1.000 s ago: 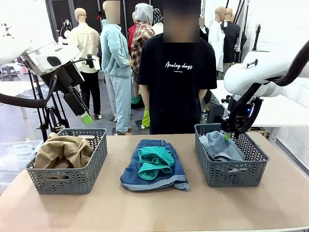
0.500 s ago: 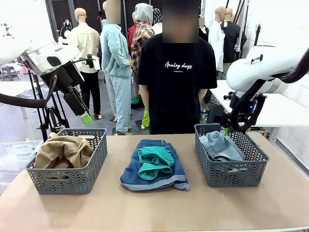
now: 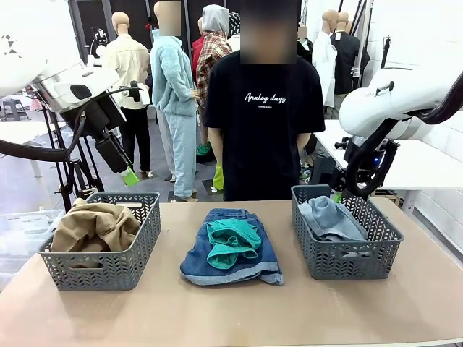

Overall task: Sort the tops and bottoms.
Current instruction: Sort the clothes according to human instructions, then lift clothes from the center of the table with your left hand.

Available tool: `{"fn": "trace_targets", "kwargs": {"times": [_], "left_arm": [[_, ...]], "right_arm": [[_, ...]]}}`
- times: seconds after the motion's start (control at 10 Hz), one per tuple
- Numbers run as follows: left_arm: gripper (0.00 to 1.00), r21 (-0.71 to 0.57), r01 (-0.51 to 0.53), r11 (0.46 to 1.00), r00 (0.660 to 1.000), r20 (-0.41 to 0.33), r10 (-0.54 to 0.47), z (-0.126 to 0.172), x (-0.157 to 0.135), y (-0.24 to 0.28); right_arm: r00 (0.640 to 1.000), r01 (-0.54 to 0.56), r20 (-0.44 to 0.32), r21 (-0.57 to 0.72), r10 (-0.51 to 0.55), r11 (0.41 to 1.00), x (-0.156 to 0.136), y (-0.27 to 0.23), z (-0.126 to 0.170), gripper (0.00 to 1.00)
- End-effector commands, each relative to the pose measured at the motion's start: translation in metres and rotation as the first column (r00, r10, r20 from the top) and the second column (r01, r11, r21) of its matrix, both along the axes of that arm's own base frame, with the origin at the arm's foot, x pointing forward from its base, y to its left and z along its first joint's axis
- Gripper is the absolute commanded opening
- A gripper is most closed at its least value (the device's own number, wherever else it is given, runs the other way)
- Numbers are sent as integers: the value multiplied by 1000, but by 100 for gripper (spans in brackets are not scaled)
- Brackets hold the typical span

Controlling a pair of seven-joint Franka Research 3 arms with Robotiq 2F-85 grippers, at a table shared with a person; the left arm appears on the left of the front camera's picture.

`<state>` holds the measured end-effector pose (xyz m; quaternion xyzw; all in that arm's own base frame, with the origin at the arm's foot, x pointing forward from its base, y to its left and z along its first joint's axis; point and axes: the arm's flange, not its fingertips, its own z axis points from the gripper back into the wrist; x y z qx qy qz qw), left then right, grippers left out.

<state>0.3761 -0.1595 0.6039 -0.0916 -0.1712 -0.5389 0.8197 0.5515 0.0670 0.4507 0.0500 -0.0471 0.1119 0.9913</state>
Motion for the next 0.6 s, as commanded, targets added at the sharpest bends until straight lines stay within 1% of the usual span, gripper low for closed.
{"fn": "trace_targets", "kwargs": {"times": [0.0, 0.5], "left_arm": [[100, 12, 1, 1000, 1000, -3, -1, 2, -1, 1], [100, 12, 1, 1000, 1000, -3, -1, 2, -1, 1]], "right_arm": [[1000, -13, 9, -1, 13, 1000, 1, 0, 0, 100], [1000, -13, 9, -1, 13, 1000, 1, 0, 0, 100]]}}
